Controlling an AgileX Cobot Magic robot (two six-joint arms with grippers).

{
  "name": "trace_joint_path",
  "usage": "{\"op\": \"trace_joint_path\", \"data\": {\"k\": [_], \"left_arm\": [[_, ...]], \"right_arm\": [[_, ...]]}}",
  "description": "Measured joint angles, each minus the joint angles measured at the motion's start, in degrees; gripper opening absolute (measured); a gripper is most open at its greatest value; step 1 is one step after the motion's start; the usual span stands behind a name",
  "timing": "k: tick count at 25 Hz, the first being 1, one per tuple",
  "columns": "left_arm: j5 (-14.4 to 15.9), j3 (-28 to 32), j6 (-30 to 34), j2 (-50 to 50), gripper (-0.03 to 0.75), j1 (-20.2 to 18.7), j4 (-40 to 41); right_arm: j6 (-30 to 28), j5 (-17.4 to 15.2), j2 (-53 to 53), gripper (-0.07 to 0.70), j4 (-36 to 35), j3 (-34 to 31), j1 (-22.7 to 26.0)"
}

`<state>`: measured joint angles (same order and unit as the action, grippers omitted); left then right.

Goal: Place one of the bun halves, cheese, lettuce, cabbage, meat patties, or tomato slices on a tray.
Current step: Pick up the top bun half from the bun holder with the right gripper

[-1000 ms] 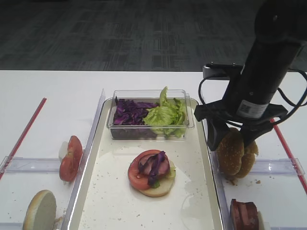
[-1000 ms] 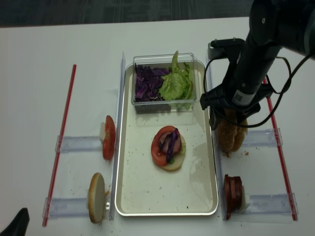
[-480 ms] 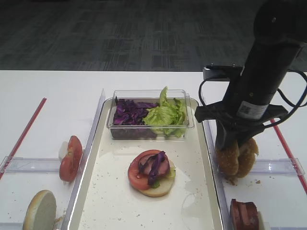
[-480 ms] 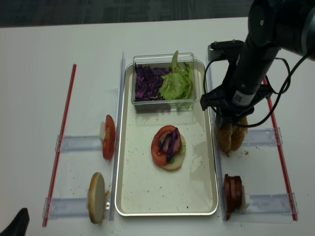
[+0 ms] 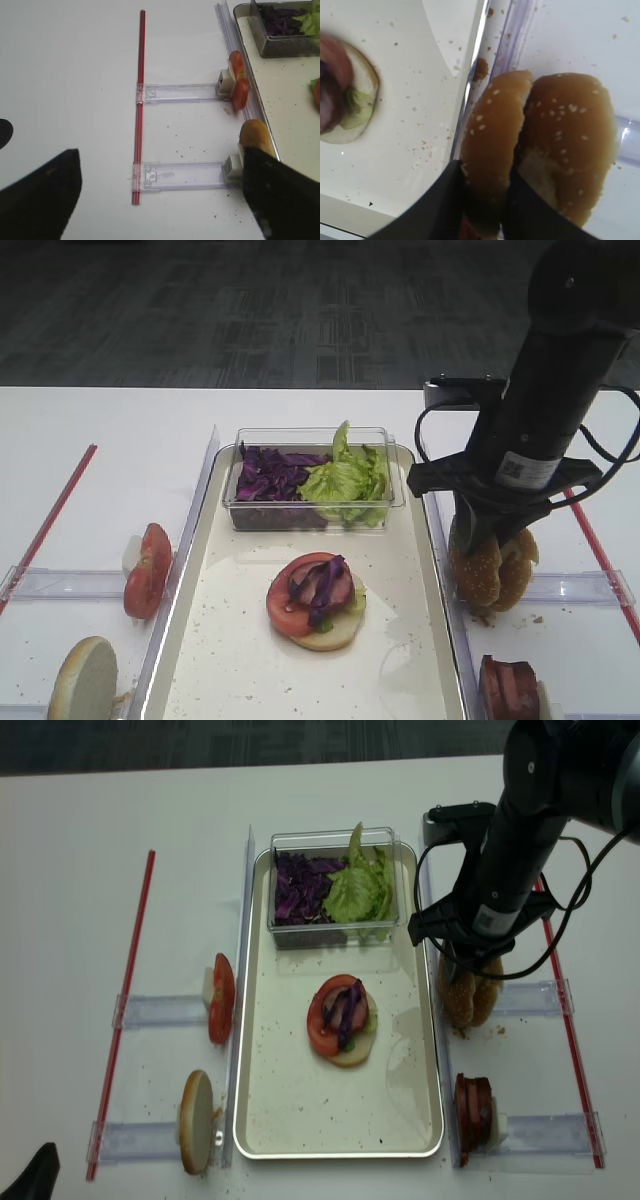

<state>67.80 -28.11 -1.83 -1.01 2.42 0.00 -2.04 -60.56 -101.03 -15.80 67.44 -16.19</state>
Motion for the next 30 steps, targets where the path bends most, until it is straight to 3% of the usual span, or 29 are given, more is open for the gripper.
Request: {"op": "trace_joint_path", "data": {"k": [23, 30], "left_arm": [[0.00, 0.00, 0.00, 0.00, 0.598, 0.00, 0.00], [0.00, 0.00, 0.00, 0.00, 0.598, 0.00, 0.00]], "right_arm": [[-0.13, -1.43, 6.37, 0.207, -0.32, 0.00, 0.00], [-9.15, -1.31, 6.37, 0.206, -14.54, 0.00, 0.00]]}}
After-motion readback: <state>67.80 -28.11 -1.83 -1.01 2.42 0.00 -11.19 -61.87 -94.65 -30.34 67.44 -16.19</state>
